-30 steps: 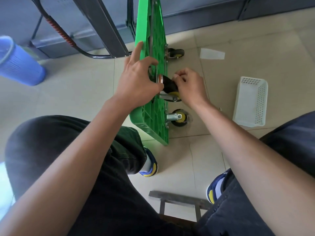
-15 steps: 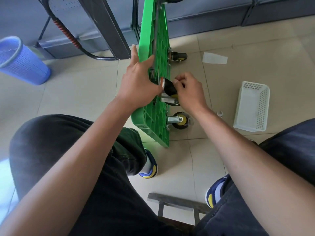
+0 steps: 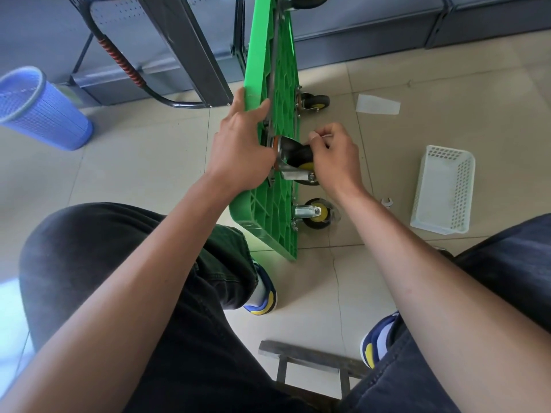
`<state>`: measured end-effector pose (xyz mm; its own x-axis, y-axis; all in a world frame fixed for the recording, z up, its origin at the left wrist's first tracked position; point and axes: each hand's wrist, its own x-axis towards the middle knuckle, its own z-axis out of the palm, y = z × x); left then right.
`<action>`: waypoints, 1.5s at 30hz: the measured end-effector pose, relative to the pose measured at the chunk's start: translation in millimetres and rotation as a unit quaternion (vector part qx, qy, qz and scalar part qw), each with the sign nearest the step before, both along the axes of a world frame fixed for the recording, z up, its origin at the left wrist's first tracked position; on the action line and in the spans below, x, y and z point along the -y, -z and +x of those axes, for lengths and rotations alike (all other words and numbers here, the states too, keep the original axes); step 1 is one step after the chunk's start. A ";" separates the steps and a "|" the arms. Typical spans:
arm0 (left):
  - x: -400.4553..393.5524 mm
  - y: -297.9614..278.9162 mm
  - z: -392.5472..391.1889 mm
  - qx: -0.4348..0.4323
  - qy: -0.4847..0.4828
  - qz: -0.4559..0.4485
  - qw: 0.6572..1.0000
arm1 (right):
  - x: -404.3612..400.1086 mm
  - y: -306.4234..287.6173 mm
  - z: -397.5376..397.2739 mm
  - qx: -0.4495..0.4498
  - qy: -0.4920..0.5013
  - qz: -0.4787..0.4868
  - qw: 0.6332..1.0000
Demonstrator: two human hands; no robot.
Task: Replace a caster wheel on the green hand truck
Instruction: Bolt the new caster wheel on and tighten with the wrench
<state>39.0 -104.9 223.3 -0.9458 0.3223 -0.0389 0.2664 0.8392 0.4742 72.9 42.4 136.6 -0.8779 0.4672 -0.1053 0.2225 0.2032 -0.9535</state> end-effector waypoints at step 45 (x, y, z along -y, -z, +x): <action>-2.3 -8.7 0.9 -0.031 -0.012 -0.026 0.999 | 25.7 1.6 -6.6 -0.139 0.070 0.148 0.977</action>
<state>39.9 -102.6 232.0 -0.9542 0.2990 0.0042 0.2739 0.8682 0.4138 66.3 16.7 134.9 -0.7782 0.5588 0.2867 0.0086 0.4659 -0.8848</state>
